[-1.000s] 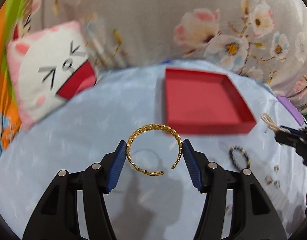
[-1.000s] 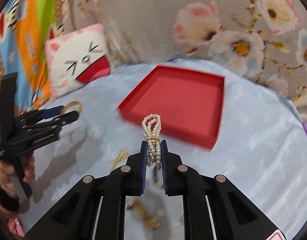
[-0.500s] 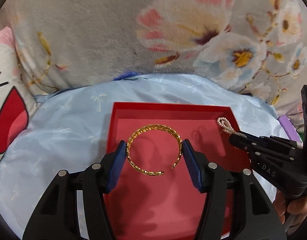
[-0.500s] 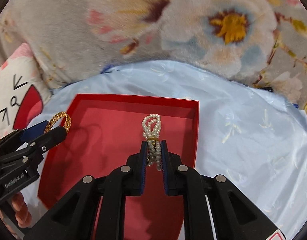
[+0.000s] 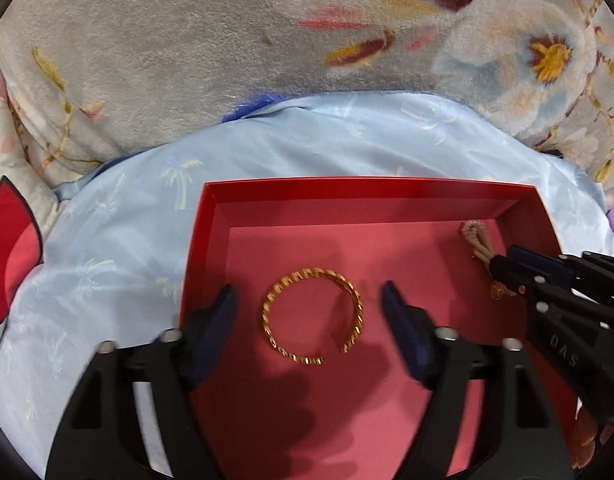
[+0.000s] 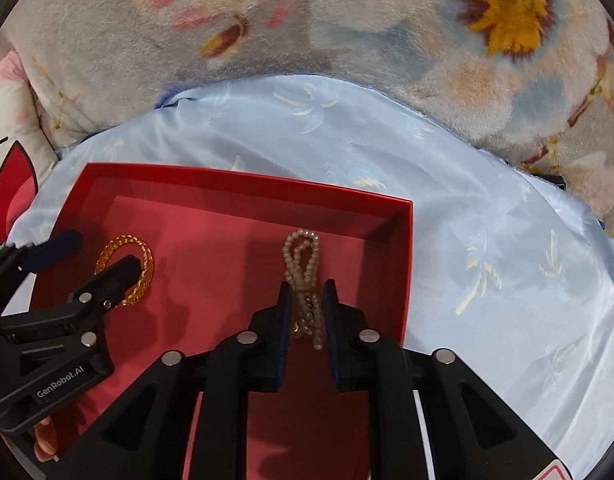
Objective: Organize jewelry
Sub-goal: 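Carry both bracelets into the red box and open both tools, then lift both tools out of the red box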
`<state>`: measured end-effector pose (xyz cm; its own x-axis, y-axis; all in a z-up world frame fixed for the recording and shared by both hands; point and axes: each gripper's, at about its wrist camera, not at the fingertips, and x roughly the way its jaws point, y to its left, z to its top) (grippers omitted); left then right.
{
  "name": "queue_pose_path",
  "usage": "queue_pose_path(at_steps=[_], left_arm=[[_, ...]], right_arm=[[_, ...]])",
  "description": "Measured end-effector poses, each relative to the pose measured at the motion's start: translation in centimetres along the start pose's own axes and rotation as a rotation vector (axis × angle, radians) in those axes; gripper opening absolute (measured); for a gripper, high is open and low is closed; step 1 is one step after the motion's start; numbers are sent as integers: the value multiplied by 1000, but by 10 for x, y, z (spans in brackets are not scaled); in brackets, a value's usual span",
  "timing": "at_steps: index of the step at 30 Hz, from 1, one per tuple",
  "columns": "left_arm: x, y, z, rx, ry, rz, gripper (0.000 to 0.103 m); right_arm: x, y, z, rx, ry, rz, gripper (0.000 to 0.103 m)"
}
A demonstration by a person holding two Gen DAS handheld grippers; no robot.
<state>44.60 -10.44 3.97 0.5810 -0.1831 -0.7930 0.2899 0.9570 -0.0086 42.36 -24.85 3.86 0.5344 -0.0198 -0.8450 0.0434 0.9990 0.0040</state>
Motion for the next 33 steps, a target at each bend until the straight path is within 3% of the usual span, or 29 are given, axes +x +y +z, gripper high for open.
queue_pose_path(at_steps=[3,8,13,16,25,33], left_arm=[[-7,1,1,-7,-17,7,80],[-58,8,-3,-3,-144,37,89],[-120,22,-38,-4,-200,37,91],[-150,26,-73,19,-214,79,94],[-170,31,-186,-18,-99,68,94],[-177,18,-254,-71,-66,50,94]], right_arm=[[-16,-3,-3,2,-52,-3,36],[-71,-18,-20,8,-152,16,41],[-140,-30,-70,-1,-237,53,54],[-167,-32,-108,-8,-251,71,56],[-200,-36,-238,23,-222,83,58],[-200,-38,-308,57,-193,98,58]])
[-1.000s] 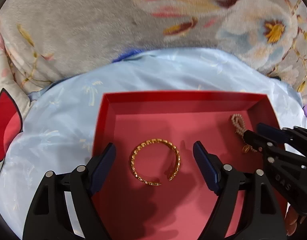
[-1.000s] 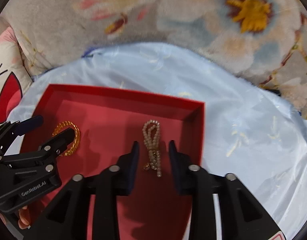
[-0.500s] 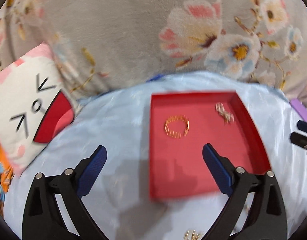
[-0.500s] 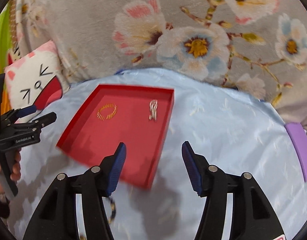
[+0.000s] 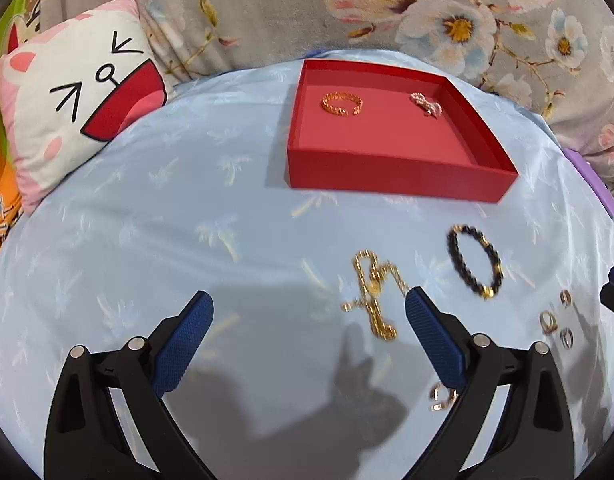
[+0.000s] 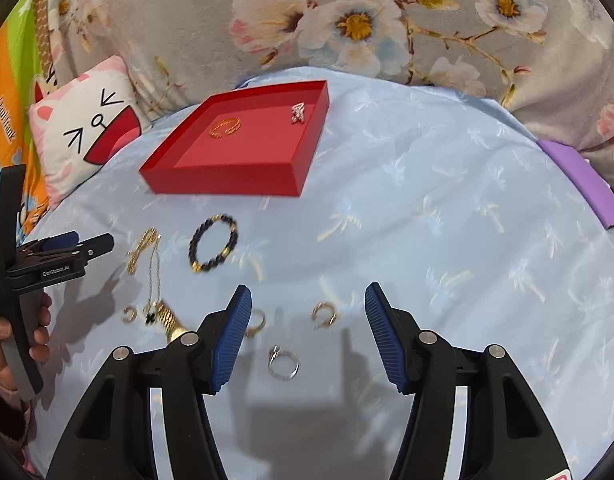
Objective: Organize jewelry
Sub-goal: 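Lift both tools out of the red box, then lower the right tool onto the gold watch and grasp it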
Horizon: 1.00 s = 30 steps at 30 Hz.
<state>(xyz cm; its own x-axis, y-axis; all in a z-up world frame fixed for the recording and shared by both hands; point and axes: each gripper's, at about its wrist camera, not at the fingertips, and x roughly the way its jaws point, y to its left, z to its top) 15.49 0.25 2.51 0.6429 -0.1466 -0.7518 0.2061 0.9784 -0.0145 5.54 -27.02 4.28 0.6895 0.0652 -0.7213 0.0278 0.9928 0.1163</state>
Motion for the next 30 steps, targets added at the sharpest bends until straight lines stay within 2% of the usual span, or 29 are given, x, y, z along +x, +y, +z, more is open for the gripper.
queue_pose_path(at_steps=[7,11,17,21,24,26,28,30], left_arm=[[-10,-5,-36,-15,-14,11,94],[-8,-2,-43,-24,9,3,94],[-4,5,-44,-63,27,-21,94],[-3,9,-45,-88,33,-31,94],[-2,10,-46,-94,36,-35,94],[-2,10,-46,-89,37,-37,94],[-1,9,-46,-86,38,-37,94],[-1,9,-46,-85,38,-36,95]], right_arm=[[8,43,-28,-128,26,148,58],[19,63,-33,-182,46,181,58],[39,74,-32,-214,84,186,56],[47,80,-30,-229,98,183,47],[51,83,-31,-243,111,183,34],[51,84,-31,-246,110,182,30],[50,81,-31,-237,112,186,21],[49,78,-32,-224,113,191,21]])
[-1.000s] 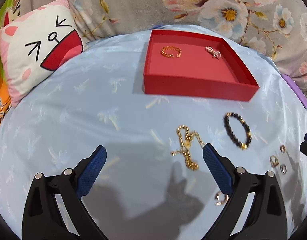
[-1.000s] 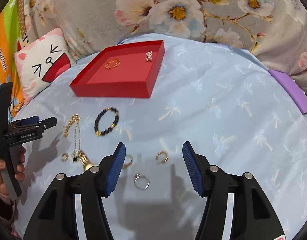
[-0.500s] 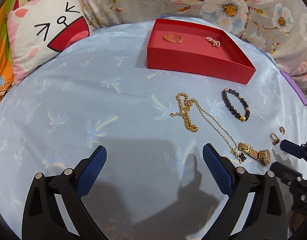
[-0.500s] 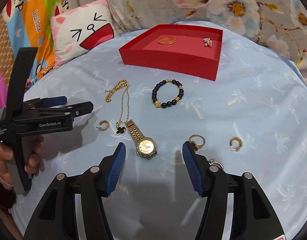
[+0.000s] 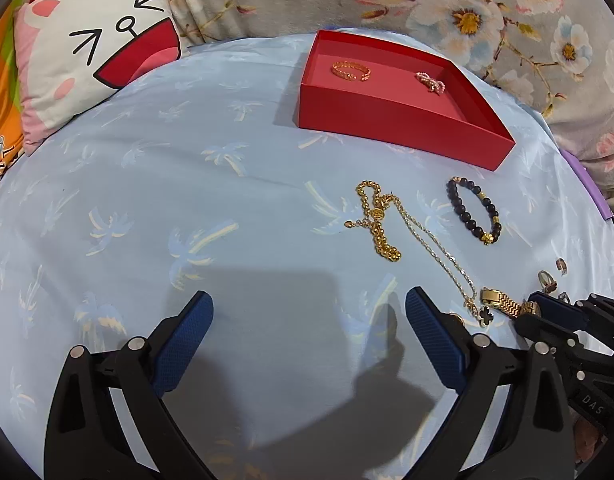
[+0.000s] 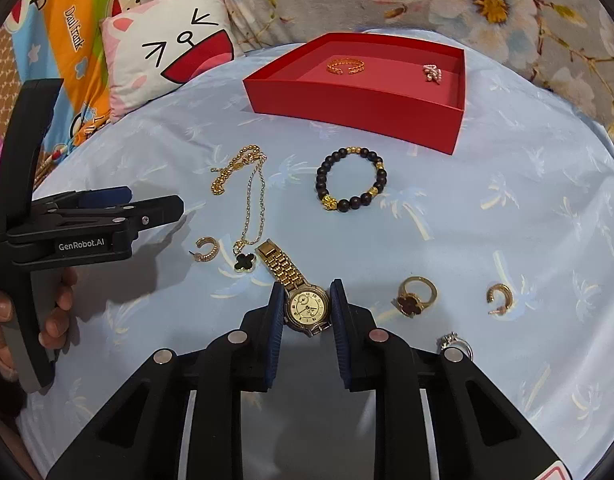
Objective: Organize jewelry
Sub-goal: 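Lower the right tool onto the gold watch and grasp it, then grasp the gold chain necklace with the left tool while the right tool holds the watch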
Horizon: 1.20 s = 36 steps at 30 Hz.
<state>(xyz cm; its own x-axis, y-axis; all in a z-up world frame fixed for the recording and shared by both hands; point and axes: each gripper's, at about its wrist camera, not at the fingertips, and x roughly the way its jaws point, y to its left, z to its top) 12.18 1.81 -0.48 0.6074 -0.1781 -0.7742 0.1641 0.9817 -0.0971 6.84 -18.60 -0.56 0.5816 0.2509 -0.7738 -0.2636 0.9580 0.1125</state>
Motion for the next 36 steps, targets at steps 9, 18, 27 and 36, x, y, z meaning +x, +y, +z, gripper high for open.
queue_pose_path(at_steps=[9,18,27,36], left_arm=[[0,-1,1,-6,-7,-5,94],[12,-24,25,100,-3,-5,80],[26,-43,29,156,-2,11,40],[25,-41,29,162,-6,-12,5]], right_arm=[[-21,-24,-20,128,1,-18,21],[-25,-26,-26,154,-7,-16,22],[-25,-26,-26,155,-10,-16,22],[-24,-25,-26,150,-11,-20,22]])
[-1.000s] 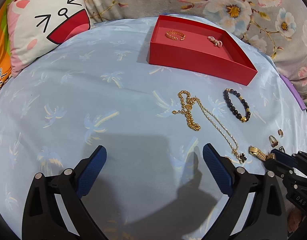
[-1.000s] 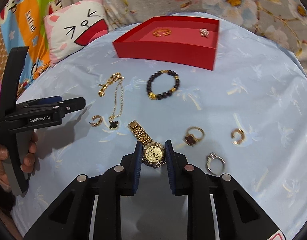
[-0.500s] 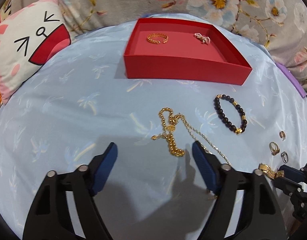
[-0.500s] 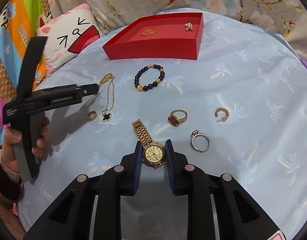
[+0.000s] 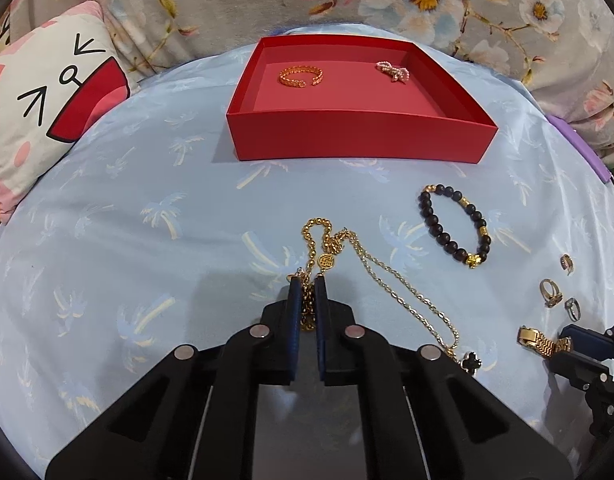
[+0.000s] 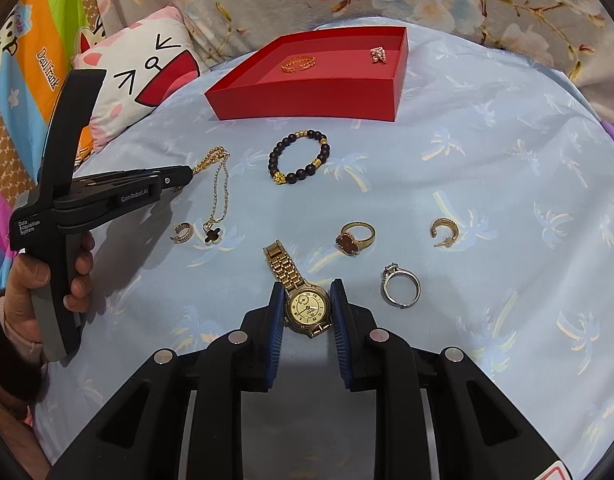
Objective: Organize jewelry
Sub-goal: 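Grasp the gold chain necklace with the left tool while the right tool holds the watch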
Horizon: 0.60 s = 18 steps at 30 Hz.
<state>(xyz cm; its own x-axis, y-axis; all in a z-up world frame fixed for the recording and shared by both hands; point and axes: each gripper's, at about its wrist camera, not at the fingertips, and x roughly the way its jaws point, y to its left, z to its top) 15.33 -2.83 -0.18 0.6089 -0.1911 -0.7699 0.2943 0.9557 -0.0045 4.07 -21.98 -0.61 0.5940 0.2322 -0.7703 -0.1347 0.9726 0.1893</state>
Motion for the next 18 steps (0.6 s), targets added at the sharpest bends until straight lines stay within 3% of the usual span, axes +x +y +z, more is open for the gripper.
queue_pose_path(at_steps=[6,18], left_arm=[[-14,12,-4,-43,-3,-44,5],[-89,39,22,-86,-132,-90,5]], right_arm=[[-1,-2,0,13,-1,11,21],[-24,-4,12,42,-59,55,21]])
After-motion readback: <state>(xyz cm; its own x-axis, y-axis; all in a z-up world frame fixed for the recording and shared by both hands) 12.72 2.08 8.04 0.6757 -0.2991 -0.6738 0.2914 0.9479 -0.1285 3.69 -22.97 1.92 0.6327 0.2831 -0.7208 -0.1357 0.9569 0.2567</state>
